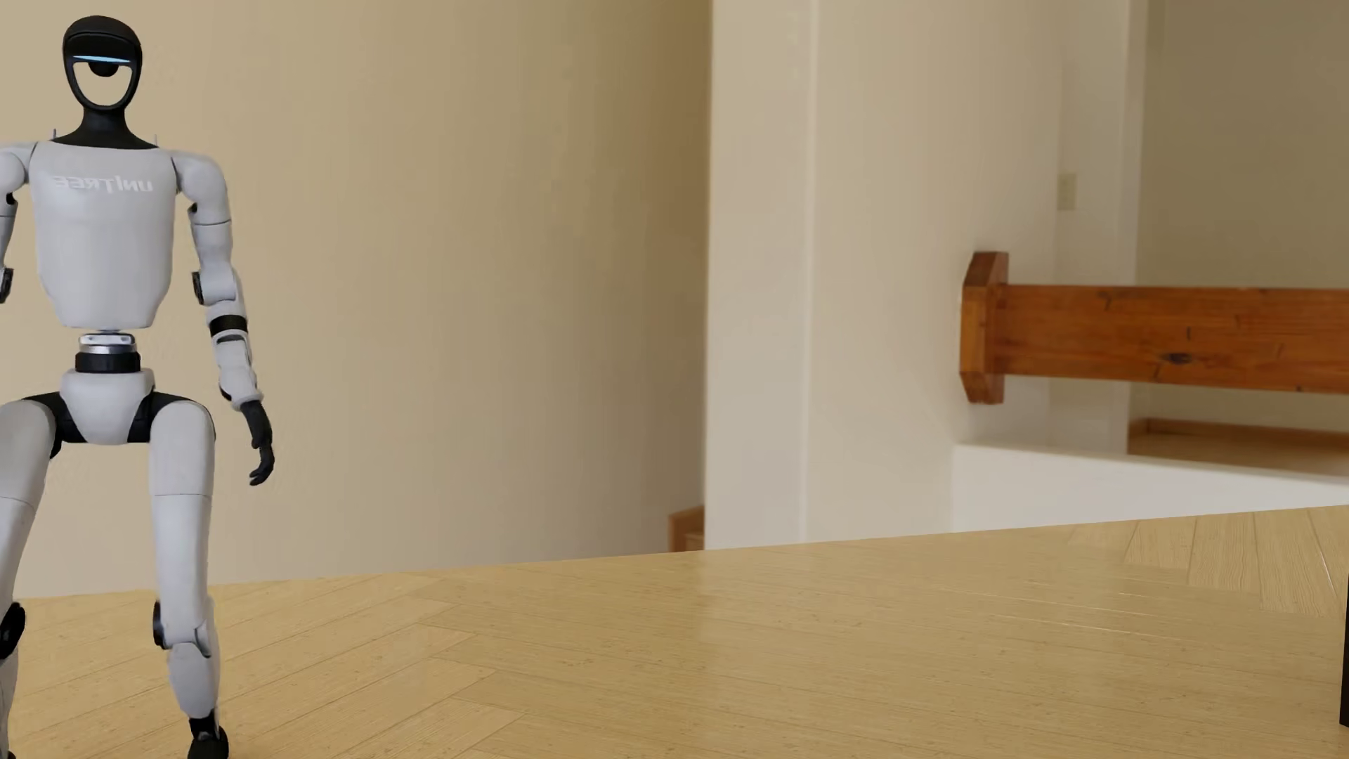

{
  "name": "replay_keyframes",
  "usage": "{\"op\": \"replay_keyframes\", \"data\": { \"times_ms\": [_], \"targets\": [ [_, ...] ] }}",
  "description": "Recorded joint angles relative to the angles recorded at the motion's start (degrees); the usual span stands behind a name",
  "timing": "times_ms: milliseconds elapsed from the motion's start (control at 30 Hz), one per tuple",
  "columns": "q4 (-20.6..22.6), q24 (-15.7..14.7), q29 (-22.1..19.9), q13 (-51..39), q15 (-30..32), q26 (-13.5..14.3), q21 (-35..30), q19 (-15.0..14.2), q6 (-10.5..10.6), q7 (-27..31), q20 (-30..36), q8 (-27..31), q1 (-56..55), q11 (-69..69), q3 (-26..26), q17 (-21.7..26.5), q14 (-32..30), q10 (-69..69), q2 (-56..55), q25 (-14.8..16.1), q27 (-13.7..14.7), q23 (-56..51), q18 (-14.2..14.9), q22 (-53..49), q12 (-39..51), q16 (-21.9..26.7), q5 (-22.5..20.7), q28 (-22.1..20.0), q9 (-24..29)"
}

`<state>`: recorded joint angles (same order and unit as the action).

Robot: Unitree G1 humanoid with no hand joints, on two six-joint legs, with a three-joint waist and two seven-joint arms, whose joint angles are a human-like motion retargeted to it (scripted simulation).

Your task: Turn around

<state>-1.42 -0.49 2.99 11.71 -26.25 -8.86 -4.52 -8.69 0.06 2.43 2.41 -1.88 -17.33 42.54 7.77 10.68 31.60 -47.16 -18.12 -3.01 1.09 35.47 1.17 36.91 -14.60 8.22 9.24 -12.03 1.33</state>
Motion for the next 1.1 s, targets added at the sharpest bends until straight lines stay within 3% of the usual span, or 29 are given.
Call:
{"op": "replay_keyframes", "data": {
  "times_ms": [67,100,133,167,233,267,300,367,433,467,500,533,567,600,633,700,733,767,833,867,900,933,967,1000,1067,1100],
  "targets": [
    [-1.69,-1.34,-2.11,-4.48,0.94,1.12,-1.72,0.92,1.58,-2.06,-3.41,-1.17,0.16,4.24,-0.2,-0.97,0.92,-0.79,-0.06,0.35,-1.51,-0.95,-0.22,1.77,0.69,1.17,0.02,1.99,1.84],
    [-1.06,-1.41,-2.9,-4.55,5.63,2.29,-2.31,2.4,1.66,-1.05,-3.28,-0.14,0.38,12.42,-0.09,-1.76,1.21,-1.04,-3.9,0.98,-2.06,-1.97,-0.37,3.11,0.51,3.69,0.23,3.17,2.2],
    [-0.07,-0.98,-2.59,-3.78,11.97,3.73,-2.5,7.69,1.39,0.64,-3.16,1.53,0.4,19.51,-0.45,-1.4,1.07,-0.63,-7.77,1.4,-2.28,-1.35,-0.51,3.97,0.08,5.36,-0.27,3.79,1.77],
    [0.9,0.05,-0.96,-2.17,14.07,5.72,-0.44,15.41,0.44,1.97,-3.56,3.17,1.67,23.4,-1.03,-0.97,0.44,1.25,-10.22,1.15,-2.74,-0.76,-0.55,6.0,-0.74,5.31,-1.96,3.72,1.25],
    [2.8,2.15,3.0,1.17,0.49,2.28,4.02,19.64,-2.38,3.87,0.77,3.08,2.64,13.65,-2.49,0.69,-0.05,2.08,-11.13,-1.14,-3.77,-1.68,-0.03,1.88,1.4,2.9,-4.15,2.68,1.0],
    [2.79,3.11,3.83,2.51,0.92,1.38,3.09,9.33,-3.6,3.4,2.34,4.02,2.14,6.85,-3.51,1.99,1.13,1.76,-9.64,-1.9,-3.68,0.64,0.21,1.53,2.51,1.32,-4.21,2.46,-0.18],
    [2.8,3.35,3.86,2.22,2.08,0.99,2.28,3.53,-3.87,3.53,2.33,3.65,1.95,5.71,-2.6,2.16,0.72,0.15,-8.07,-1.72,-3.81,2.73,0.48,1.4,2.36,0.51,-3.69,2.88,-0.42],
    [-1.2,2.66,2.12,0.62,1.3,-0.32,0.68,3.81,-1.87,-1.83,-1.11,-0.36,-0.66,3.73,-1.62,1.96,-1.98,-4.1,-4.7,-0.87,-3.8,0.62,2.97,-0.63,1.67,0.65,-2.84,5.62,-0.12],
    [-1.28,1.39,-0.83,-4.29,0.54,2.25,-0.37,3.54,0.43,-2.53,-1.76,-1.91,-0.06,5.95,-0.15,-0.58,0.57,-0.74,-3.67,0.44,-2.22,0.12,4.08,2.53,-0.71,3.47,-1.43,8.26,0.13],
    [-0.32,1.1,-1.95,-5.49,4.23,3.0,-2.46,7.14,1.43,-1.27,-1.93,-0.86,0.87,12.28,-0.49,-2.18,0.03,0.36,-6.04,0.78,-1.13,-1.11,-0.8,5.24,-0.38,3.93,-1.56,8.06,0.86],
    [0.51,1.15,-1.36,-3.97,8.02,3.9,-1.65,14.61,1.21,0.23,-2.04,1.17,1.81,16.84,-0.35,-2.77,-0.82,2.27,-8.87,0.49,0.44,-0.52,0.21,5.65,0.02,4.57,-2.44,6.87,0.73],
    [1.29,1.47,0.24,-2.19,6.63,4.41,-1.17,18.95,0.94,1.89,-1.52,2.45,2.46,15.95,-0.55,-1.09,-1.33,3.56,-10.3,-0.15,1.39,-0.76,0.42,4.66,0.42,4.48,-3.05,5.21,0.57],
    [2.43,1.96,2.42,-0.07,-1.14,4.61,2.79,22.89,0.07,3.54,1.05,2.81,2.91,7.77,-0.23,0.4,-1.29,4.63,-10.36,-0.99,1.94,-0.89,0.6,3.17,0.86,3.68,-2.99,3.23,0.23],
    [2.51,2.41,3.48,0.94,3.24,3.63,3.13,7.64,-0.4,3.56,1.67,3.37,1.84,4.81,-1.22,1.91,-1.69,1.3,-7.68,-1.41,2.26,1.25,1.36,1.6,1.33,2.08,-2.44,1.73,0.56],
    [1.25,2.65,3.91,1.29,3.36,2.34,3.2,2.94,0.12,1.92,1.55,2.67,-0.38,3.71,-0.65,3.32,-3.39,-3.06,-6.45,-1.47,1.67,1.72,2.56,0.43,1.46,0.5,-2.23,1.18,0.48],
    [-2.94,2.76,2.3,1.26,2.56,0.23,1.65,3.17,1.64,-2.58,0.44,-1.36,-1.85,1.84,-0.59,2.04,-3.67,-1.16,-3.95,-0.1,-0.53,1.03,5.94,-0.13,1.93,-0.1,-1.4,3.13,-0.76],
    [-4.24,2.8,0.85,-1.07,1.49,0.71,0.51,3.05,2.33,-3.67,-1.22,-2.84,-2.07,2.32,0.33,0.77,-2.35,-0.04,-2.78,0.85,-1.87,0.84,7.38,-0.04,1.61,0.57,-0.91,4.91,-0.44],
    [-3.67,2.84,-0.88,-3.56,-0.02,2.03,-1.03,2.88,2.37,-3.05,-2.37,-3.2,-2.0,3.24,1.06,-0.6,-1.68,-0.79,-2.1,1.96,-3.08,-1.41,6.71,1.68,1.2,2.25,-0.25,6.54,-0.1],
    [-1.73,1.99,-3.38,-5.87,3.28,4.02,-2.88,2.34,3.19,-1.03,-3.07,-2.27,-0.8,12.03,1.57,-1.17,-0.92,-1.31,-4.13,3.13,-2.1,-0.46,0.56,3.24,-0.53,3.23,0.87,7.43,1.23],
    [-0.97,1.29,-3.58,-4.54,9.08,5.08,-2.83,7.19,2.84,0.06,-1.92,0.28,-0.51,18.77,0.95,-2.17,-1.15,-0.56,-7.76,3.18,-1.83,-2.27,1.38,3.67,-1.5,4.29,0.14,6.62,1.13],
    [0.25,0.71,-2.08,-1.5,10.43,5.56,-1.31,13.05,1.59,1.51,-1.68,2.6,0.02,19.97,0.71,-0.52,-1.92,1.29,-9.35,3.12,-1.21,-1.37,1.24,4.33,-0.88,4.2,-1.14,5.3,0.33],
    [0.96,0.42,-0.29,1.21,5.43,5.07,2.14,17.01,0.27,2.92,-1.01,3.5,0.77,16.86,0.23,1.06,-2.3,2.51,-9.5,2.61,-1.03,-0.84,1.41,2.79,0.29,4.32,-2.85,4.02,0.3],
    [2.31,0.54,0.58,2.72,0.15,4.59,4.99,17.02,-1.78,4.08,1.04,4.45,0.34,7.24,-0.47,1.31,-1.93,2.39,-8.68,1.53,-1.28,-0.04,1.6,1.56,1.63,2.81,-3.26,2.36,-0.07],
    [1.67,0.46,0.17,2.74,2.14,4.19,2.98,2.46,-2.22,3.2,1.98,4.02,-0.21,4.36,-0.89,1.61,-1.63,0.98,-6.44,0.94,-1.9,2.0,1.74,1.21,1.49,1.2,-2.48,1.22,-0.39],
    [-1.49,0.02,-0.4,0.47,0.93,2.79,0.58,2.42,-1.78,-1.22,0.98,0.41,-1.31,3.27,-1.33,0.08,-1.72,1.0,-4.41,0.62,-4.57,0.5,1.88,0.24,0.02,1.57,-1.33,1.7,-0.66],
    [-1.24,-0.06,-0.57,-1.93,0.62,2.75,-0.36,2.57,-0.84,-0.28,-0.57,-0.88,-0.94,3.79,-0.28,-0.23,-1.27,0.51,-3.2,0.82,-5.08,-0.17,1.71,2.52,0.15,1.47,-0.76,2.46,0.16]
  ]
}}
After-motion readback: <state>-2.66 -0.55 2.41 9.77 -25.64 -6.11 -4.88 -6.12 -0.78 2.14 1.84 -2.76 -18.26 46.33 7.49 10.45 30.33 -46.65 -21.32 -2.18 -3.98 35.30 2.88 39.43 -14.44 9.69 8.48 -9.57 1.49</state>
